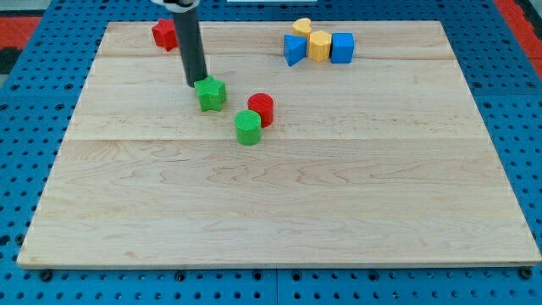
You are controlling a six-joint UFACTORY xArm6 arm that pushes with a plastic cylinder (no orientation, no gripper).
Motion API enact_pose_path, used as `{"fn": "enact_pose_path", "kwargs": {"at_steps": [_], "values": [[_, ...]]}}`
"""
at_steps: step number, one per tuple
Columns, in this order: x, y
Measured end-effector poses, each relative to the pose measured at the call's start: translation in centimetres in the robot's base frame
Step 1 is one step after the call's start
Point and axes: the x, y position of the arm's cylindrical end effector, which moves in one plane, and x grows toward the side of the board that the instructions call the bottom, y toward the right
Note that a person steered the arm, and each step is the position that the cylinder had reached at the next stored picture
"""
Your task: Nudge the red star a bit left
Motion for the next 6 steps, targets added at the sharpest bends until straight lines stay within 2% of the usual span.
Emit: {"fn": "enact_pose_path", "kwargs": {"at_steps": [1,2,3,4,5,6], "values": [[0.5,-0.3],[2.2,4.9],[1.8,5.1],[-5.9,3.2],[-13.3,5.2],[-14.9,-0.3]]}}
